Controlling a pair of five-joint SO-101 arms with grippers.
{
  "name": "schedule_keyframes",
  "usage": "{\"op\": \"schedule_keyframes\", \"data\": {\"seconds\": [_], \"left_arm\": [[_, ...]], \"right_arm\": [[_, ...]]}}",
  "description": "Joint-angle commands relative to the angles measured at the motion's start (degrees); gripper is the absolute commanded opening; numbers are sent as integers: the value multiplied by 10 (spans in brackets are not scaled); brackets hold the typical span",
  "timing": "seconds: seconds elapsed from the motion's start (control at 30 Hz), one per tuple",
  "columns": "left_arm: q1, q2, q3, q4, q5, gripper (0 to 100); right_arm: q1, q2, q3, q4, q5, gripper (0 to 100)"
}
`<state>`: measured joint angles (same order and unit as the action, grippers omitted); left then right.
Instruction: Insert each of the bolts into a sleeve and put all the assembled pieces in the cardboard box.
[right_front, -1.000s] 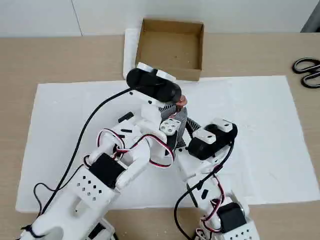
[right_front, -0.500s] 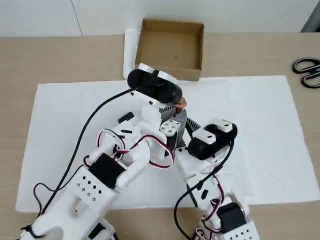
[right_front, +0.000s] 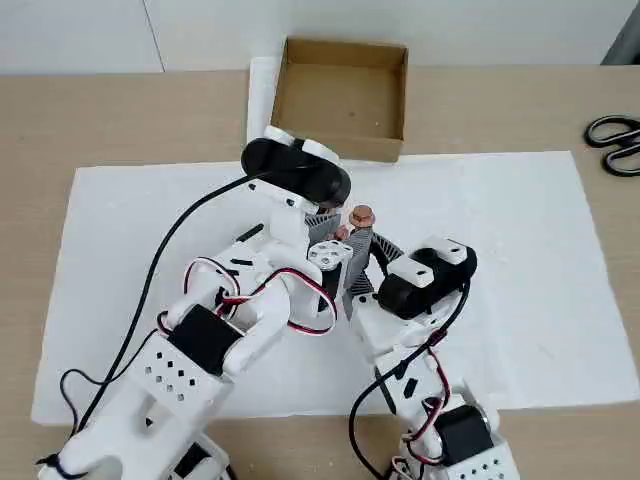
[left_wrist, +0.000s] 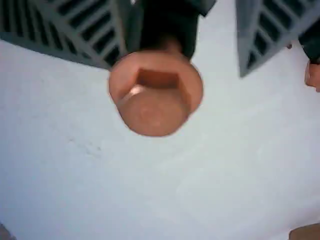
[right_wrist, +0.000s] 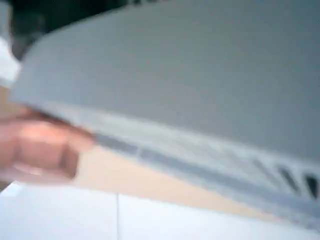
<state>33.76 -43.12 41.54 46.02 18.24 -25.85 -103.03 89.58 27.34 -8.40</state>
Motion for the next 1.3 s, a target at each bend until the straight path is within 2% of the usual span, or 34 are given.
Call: {"op": "schedule_keyframes", "data": {"seconds": [0.0, 0.37, 0.5, 0.63, 0.73, 0.87, 1.0, 1.13, 1.27], "left_arm": [[5, -9, -9, 4, -5, 134], [2, -9, -115, 111, -14, 138], [-24, -10, -118, 123, -97, 138], [-112, -31, -132, 122, -180, 138], [-206, -55, -138, 121, -218, 138], [-339, -62, -118, 126, -217, 138], [-449, -60, -85, 151, -218, 138], [-493, -60, -32, 181, -219, 138], [-497, -61, 10, 187, -217, 138]], "right_arm": [[-2, -9, -7, -13, -5, 4], [-2, -9, -6, -13, -5, 4], [-2, -9, -6, -13, -5, 4], [-1, -8, -4, -13, -5, 4], [-1, -8, 13, -13, -4, 4], [14, -8, 28, -13, -4, 4], [75, -8, 11, -13, -4, 3], [126, -4, -34, -10, -4, 3], [135, 73, -132, 29, -3, 3]]}}
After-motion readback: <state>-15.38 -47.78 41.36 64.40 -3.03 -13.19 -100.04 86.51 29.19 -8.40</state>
